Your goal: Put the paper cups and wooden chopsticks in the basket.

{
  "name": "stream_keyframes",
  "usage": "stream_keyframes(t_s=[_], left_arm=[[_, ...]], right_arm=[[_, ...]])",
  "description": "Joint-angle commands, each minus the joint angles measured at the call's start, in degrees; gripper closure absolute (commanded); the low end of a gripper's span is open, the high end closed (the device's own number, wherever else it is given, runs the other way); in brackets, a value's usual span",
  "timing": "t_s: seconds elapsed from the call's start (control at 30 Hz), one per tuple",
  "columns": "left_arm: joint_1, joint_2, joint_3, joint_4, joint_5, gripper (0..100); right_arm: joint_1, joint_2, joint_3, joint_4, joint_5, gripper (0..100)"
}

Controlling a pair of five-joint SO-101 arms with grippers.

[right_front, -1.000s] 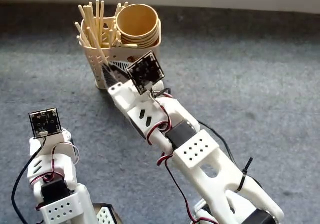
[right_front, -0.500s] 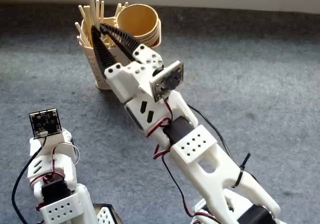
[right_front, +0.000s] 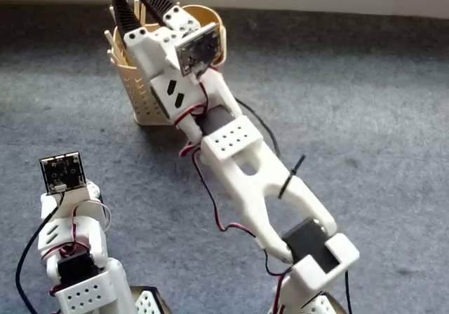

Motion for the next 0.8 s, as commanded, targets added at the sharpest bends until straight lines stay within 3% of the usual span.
stream_keyframes(t_s=[0.0, 0.57, 0.77], left_arm=[[1.0, -0.8, 1.1, -1.1, -0.5, 98], [1.0, -0.8, 1.1, -1.1, -0.5, 98], [1.0, -0.8, 1.1, -1.1, -0.5, 98]], right_arm=[[1.0, 2.9, -4.1, -1.4, -0.5, 99.3], [1.5, 8.2, 8.6, -1.4, -0.9, 98.4], [1.2, 8.0, 8.7, -1.4, -0.9, 88.1]])
